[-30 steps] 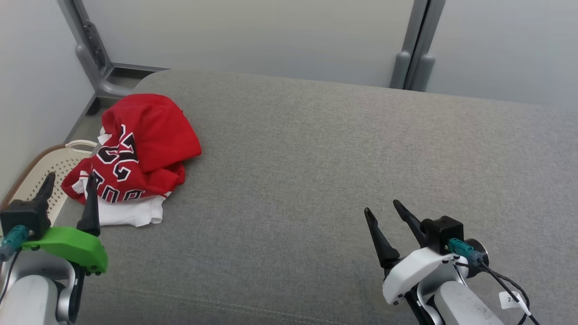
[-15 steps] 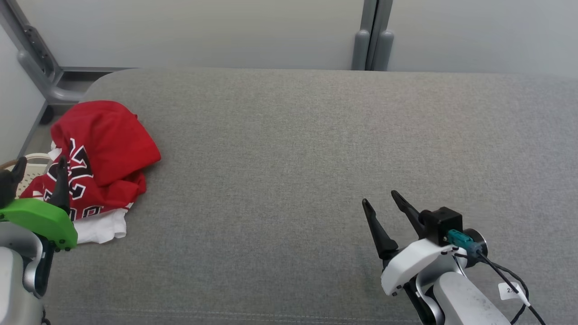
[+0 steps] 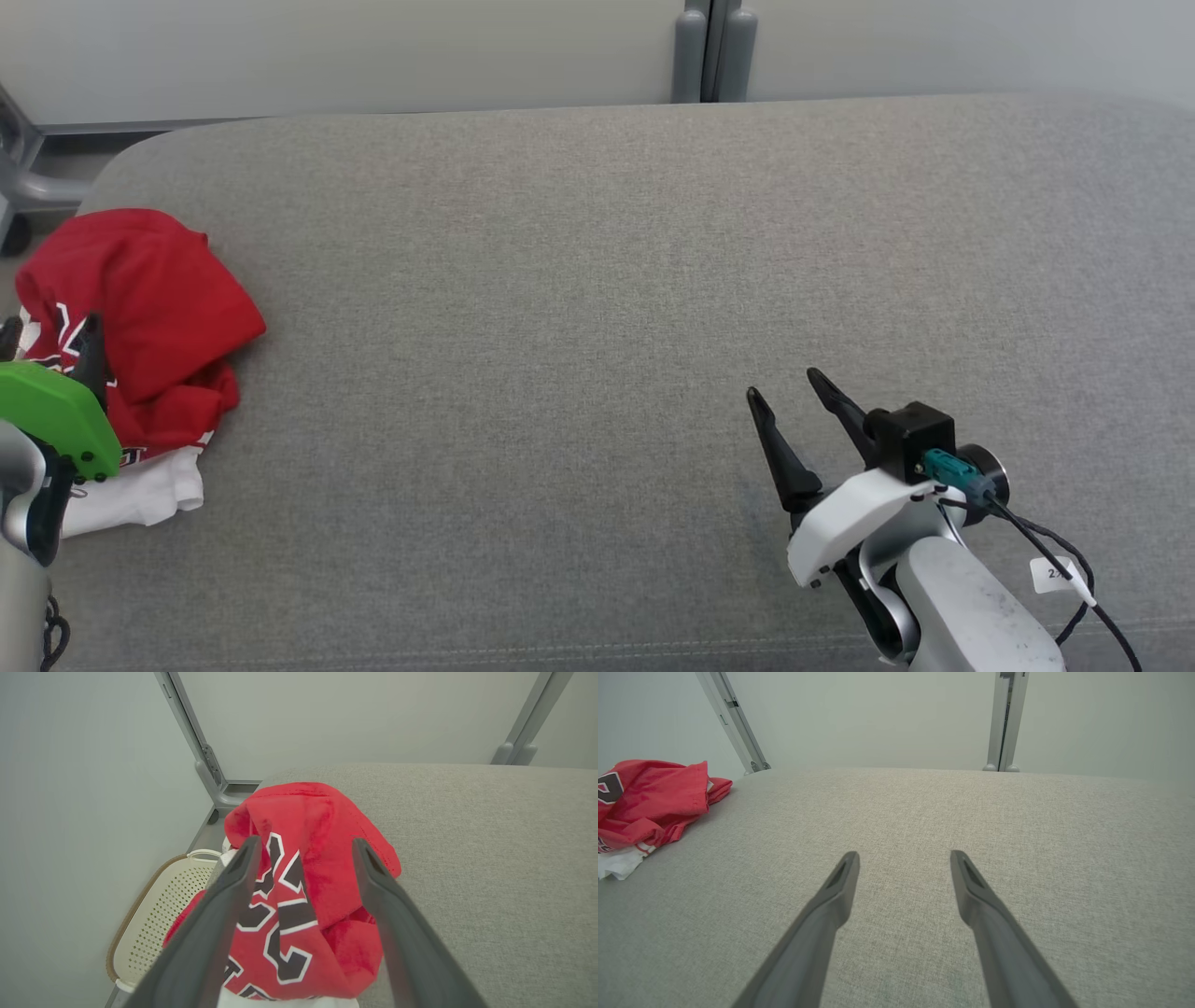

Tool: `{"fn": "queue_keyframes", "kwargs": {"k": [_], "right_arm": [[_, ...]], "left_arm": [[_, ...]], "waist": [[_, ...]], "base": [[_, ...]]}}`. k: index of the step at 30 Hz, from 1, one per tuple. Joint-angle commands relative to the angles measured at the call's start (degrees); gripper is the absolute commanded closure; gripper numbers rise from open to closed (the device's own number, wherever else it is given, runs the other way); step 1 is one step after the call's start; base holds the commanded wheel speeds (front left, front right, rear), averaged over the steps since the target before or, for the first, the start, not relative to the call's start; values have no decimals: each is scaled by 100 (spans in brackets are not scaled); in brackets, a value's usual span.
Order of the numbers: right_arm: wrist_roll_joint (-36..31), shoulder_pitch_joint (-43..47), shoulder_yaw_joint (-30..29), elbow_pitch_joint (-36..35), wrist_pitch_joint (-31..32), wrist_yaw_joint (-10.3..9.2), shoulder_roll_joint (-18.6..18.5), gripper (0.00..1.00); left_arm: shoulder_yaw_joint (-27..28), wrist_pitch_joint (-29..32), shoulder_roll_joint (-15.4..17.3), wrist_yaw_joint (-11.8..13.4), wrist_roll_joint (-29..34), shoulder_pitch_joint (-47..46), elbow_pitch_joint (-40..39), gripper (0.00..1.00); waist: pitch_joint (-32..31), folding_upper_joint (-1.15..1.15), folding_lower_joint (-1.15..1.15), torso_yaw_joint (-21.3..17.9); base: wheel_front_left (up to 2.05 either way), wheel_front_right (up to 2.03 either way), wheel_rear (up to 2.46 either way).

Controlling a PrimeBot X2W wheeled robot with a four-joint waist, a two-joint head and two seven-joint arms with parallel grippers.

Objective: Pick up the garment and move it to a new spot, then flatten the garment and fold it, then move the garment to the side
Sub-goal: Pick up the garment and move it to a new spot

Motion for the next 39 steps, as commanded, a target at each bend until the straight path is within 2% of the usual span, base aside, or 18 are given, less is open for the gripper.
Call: {"fn": "queue_keyframes", "kwargs": {"k": [1,6,10,14,20,25,26,27,28,29,39], "right_arm": [[-16,-92,15,-17,20,0,-43,0],[28,-182,74,-24,44,0,-69,0],[26,-221,119,-45,50,0,-64,0],[16,-265,99,-57,54,0,-89,0],[17,-299,116,-60,59,0,-114,0],[6,-314,121,-67,79,0,-137,0],[5,-316,120,-68,83,0,-144,0],[2,-319,119,-69,79,0,-146,0],[-7,-323,119,-72,87,0,-148,0],[-17,-322,114,-75,93,0,-150,0],[-21,-295,89,-51,96,0,-125,0]], "left_arm": [[-101,63,20,-17,-159,-131,95,0],[-463,318,169,-15,-576,-327,395,0],[-809,544,403,-17,-752,-513,724,0],[-997,758,504,-16,-906,-634,982,0],[-1235,1162,545,-16,-1076,-748,1438,0],[-1301,1215,525,-16,-1189,-813,1730,0],[-1316,1209,499,-17,-1213,-824,1782,4],[-1349,1190,495,-16,-1192,-833,1813,50],[-1401,1163,494,-17,-1156,-835,1824,64],[-1416,1121,487,-17,-1174,-851,1835,100],[-1758,527,537,-17,-1101,-1122,1619,100]], "waist": [[86,0,0,-91],[198,0,0,-211],[331,0,0,-316],[410,0,0,-374],[462,0,0,-434],[465,0,0,-450],[464,0,0,-450],[465,0,0,-450],[464,0,0,-449],[464,0,0,-444],[403,0,0,-366]], "base": [[0,0,0],[0,0,0],[0,0,0],[0,0,0],[0,0,0],[0,0,0],[0,0,0],[0,0,0],[0,0,0],[0,0,0],[0,0,0]]}}
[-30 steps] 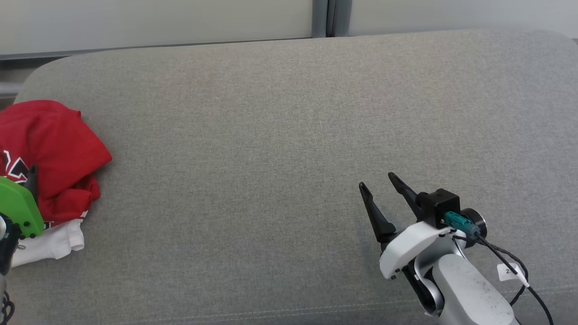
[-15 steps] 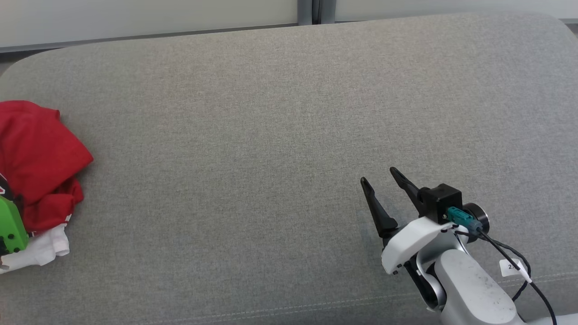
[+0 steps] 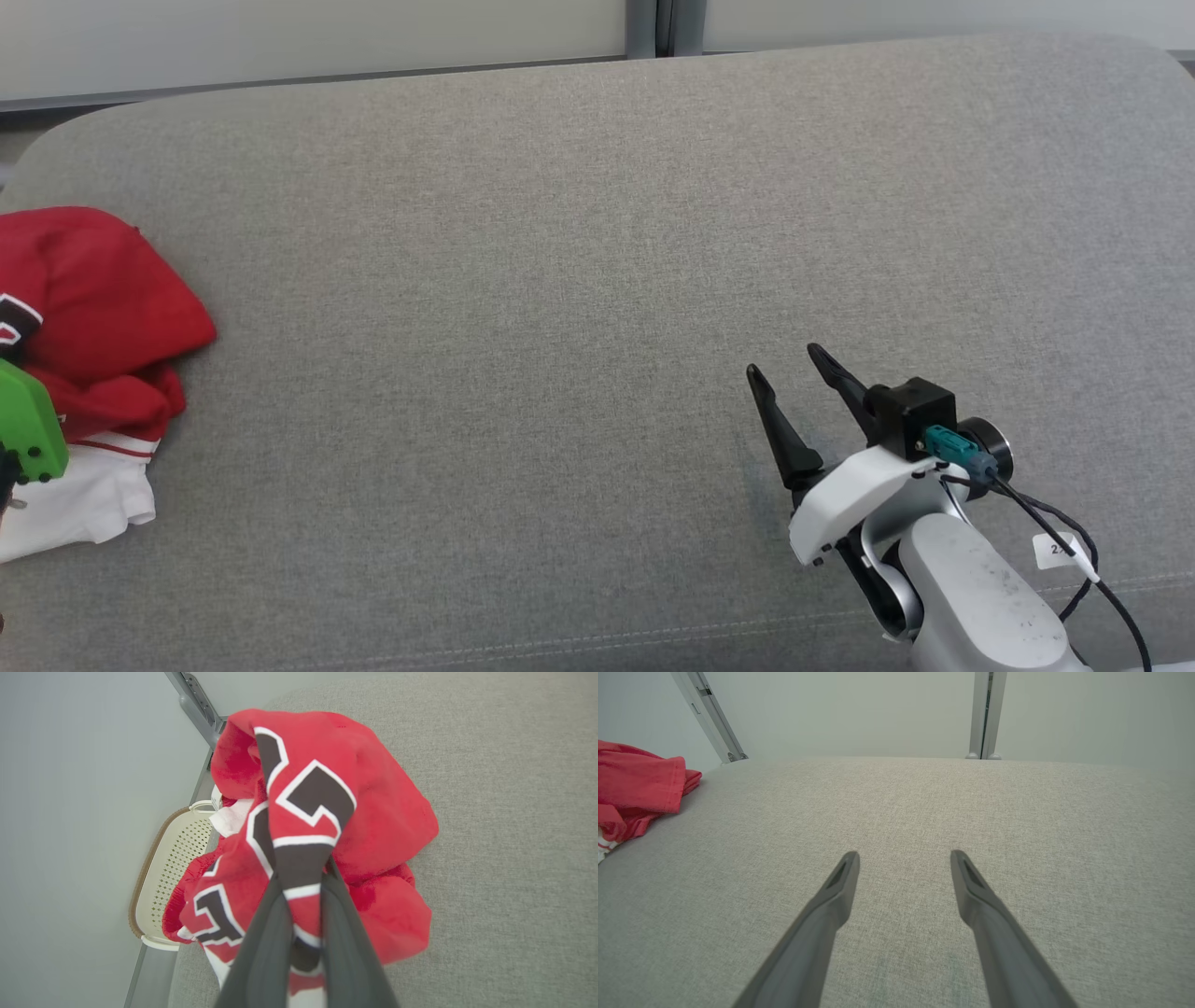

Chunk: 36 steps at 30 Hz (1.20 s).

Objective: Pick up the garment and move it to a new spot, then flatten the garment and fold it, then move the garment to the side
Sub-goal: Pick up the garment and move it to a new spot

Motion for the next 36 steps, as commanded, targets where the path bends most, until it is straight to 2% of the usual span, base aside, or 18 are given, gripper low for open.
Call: {"fn": "queue_keyframes", "kwargs": {"k": [1,7,20,36], "right_arm": [[-2,-25,-6,10,4,0,0,0],[48,-4,35,79,-46,0,74,0],[146,-3,55,237,-161,0,145,0],[217,-118,30,365,-254,0,234,0]], "left_arm": [[-26,-83,12,-7,18,-134,-57,100],[-221,-379,-72,-8,-83,-405,-360,100],[-945,-723,-45,-8,50,-926,-1261,100],[-1510,-669,-339,37,191,-952,-2587,100]], "waist": [[-25,0,0,16],[-152,0,0,24],[-326,0,0,-171],[-276,0,0,-677]], "base": [[0,0,0],[0,0,0],[0,0,0],[0,0,0]]}}
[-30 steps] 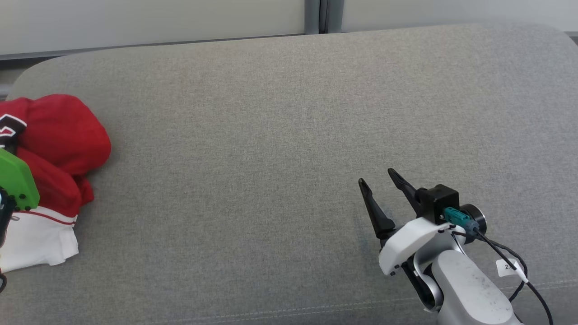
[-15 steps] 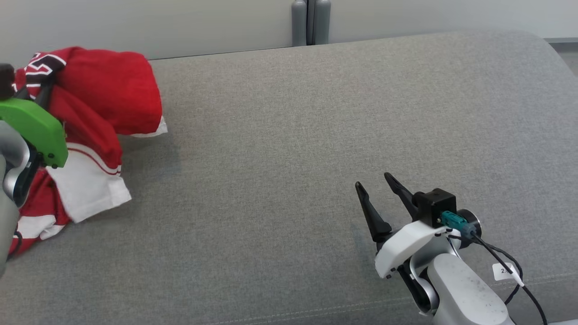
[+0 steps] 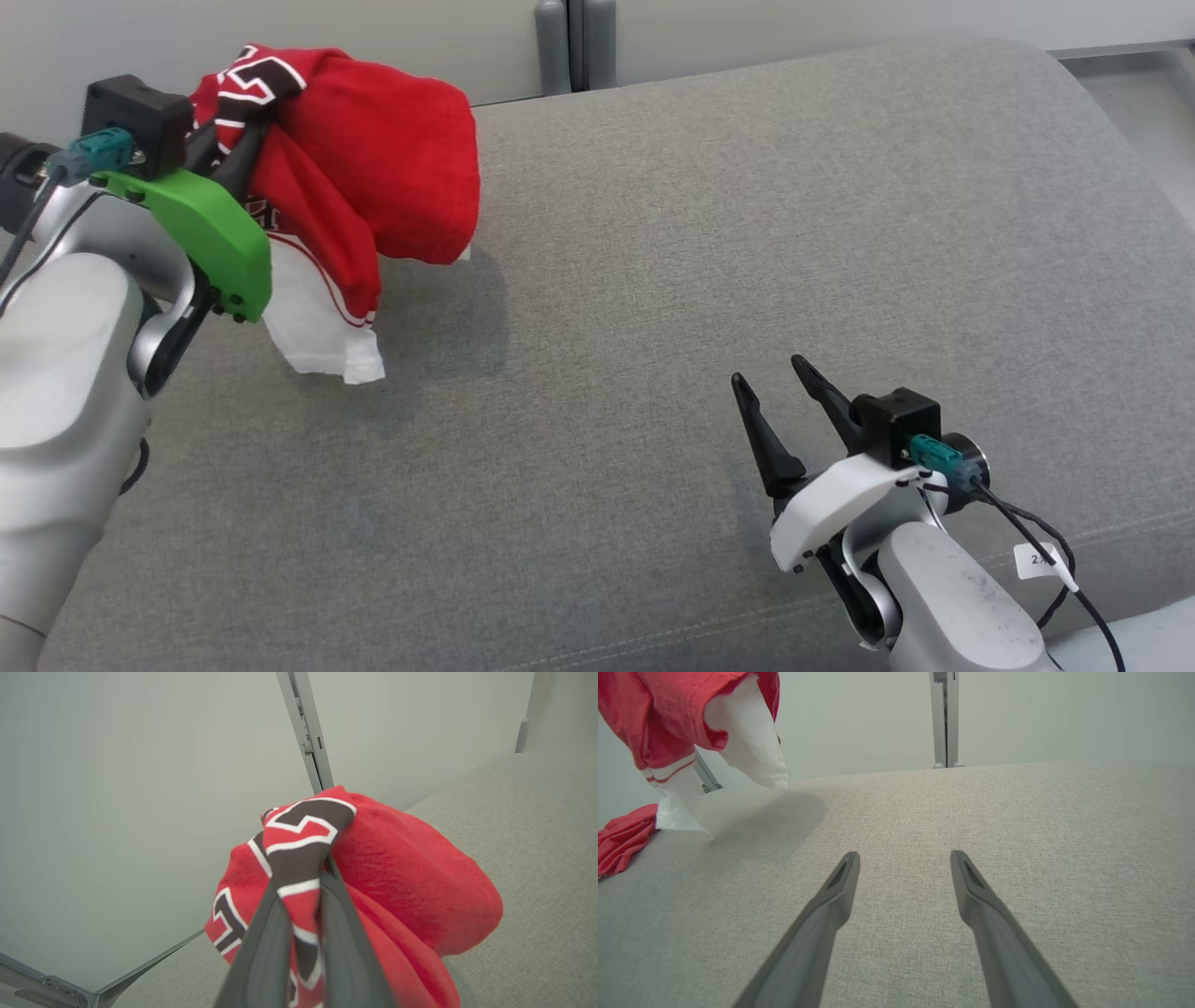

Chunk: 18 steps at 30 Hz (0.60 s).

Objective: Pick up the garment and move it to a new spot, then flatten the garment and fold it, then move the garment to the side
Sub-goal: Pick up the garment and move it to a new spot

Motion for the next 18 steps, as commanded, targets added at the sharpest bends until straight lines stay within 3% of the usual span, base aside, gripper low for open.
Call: {"fn": "queue_keyframes", "kwargs": {"k": [1,10,18], "right_arm": [[23,-71,-6,21,-42,0,8,0],[20,-105,-44,60,-57,0,40,0],[2,-122,-64,0,-58,0,53,0]], "left_arm": [[-41,21,-35,29,63,85,-120,100],[-345,235,-344,96,16,412,-776,100],[-519,184,-640,113,-146,806,-651,100]], "waist": [[13,0,0,-118],[28,0,0,-434],[103,0,0,-594]], "base": [[0,0,0],[0,0,0],[0,0,0]]}}
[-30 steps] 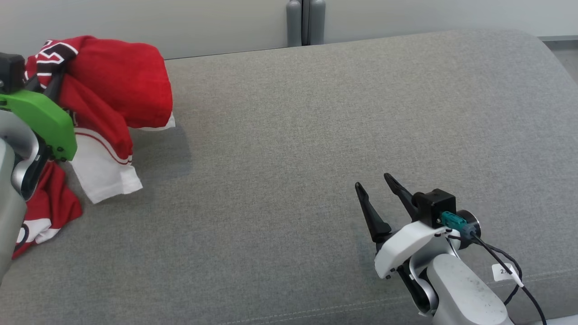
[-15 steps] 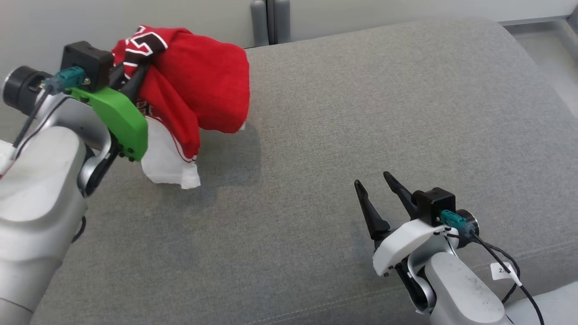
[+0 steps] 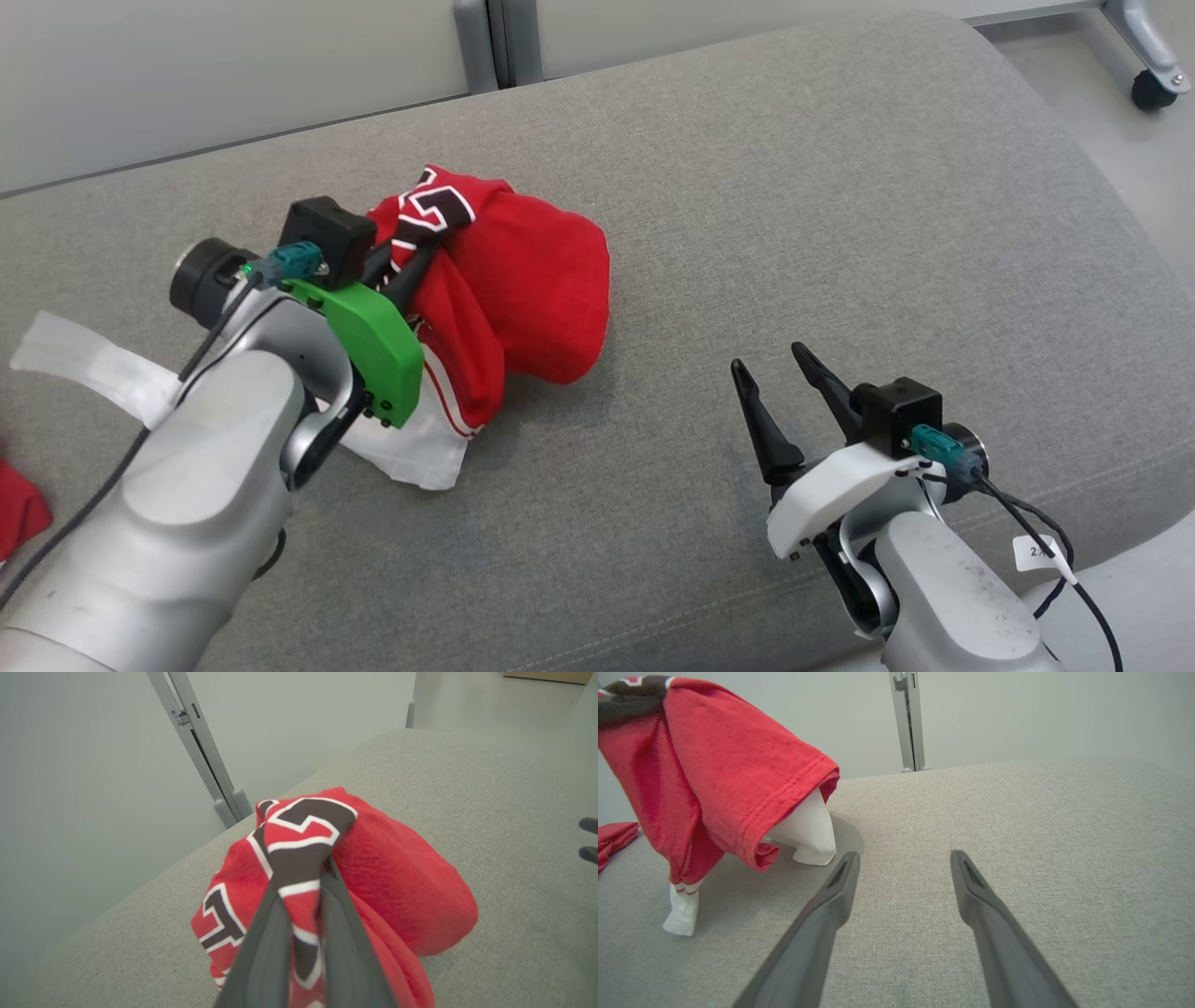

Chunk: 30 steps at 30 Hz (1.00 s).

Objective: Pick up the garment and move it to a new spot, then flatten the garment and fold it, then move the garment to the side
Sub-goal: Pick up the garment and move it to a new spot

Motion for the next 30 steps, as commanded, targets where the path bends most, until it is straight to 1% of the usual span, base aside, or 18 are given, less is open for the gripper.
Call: {"fn": "queue_keyframes", "kwargs": {"k": [1,5,8,9,15,16,17,18,23,30], "right_arm": [[-13,-33,-20,-28,-28,0,-5,0],[-50,-33,-47,-49,-28,0,1,0],[-70,-65,-42,-60,-29,0,7,0],[-78,-96,-34,-64,-29,0,9,0],[-92,-137,22,-59,-29,0,12,0],[-94,-135,13,-62,-29,0,13,0],[-97,-128,-4,-61,-29,0,10,0],[-99,-117,-23,-57,-29,0,1,0],[-125,-52,-87,-43,-29,0,3,0],[-118,42,-125,-34,-30,0,14,0]], "left_arm": [[-36,-68,-86,10,-59,122,72,100],[-127,-238,-364,-3,-127,338,327,100],[-221,-400,-538,-28,-147,479,677,100],[-243,-542,-650,-55,-204,535,950,100],[-402,-950,-890,-104,-291,558,1688,100],[-420,-1021,-921,-110,-303,534,1773,77],[-424,-1115,-952,-116,-308,502,1829,30],[-431,-1187,-998,-117,-315,474,1887,0],[-448,-1432,-1164,-118,-273,412,1915,0],[-369,-1514,-1224,-101,-136,574,1576,0]], "waist": [[30,0,0,-28],[73,0,0,-33],[116,0,0,-27],[146,0,0,-25],[185,0,0,-47],[185,0,0,-42],[184,0,0,-31],[181,0,0,-17],[138,0,0,89],[71,0,0,243]], "base": [[0,0,0],[0,0,0],[0,0,0],[0,0,0],[0,0,0],[0,0,0],[0,0,0],[0,0,0],[0,0,0],[0,0,0]]}}
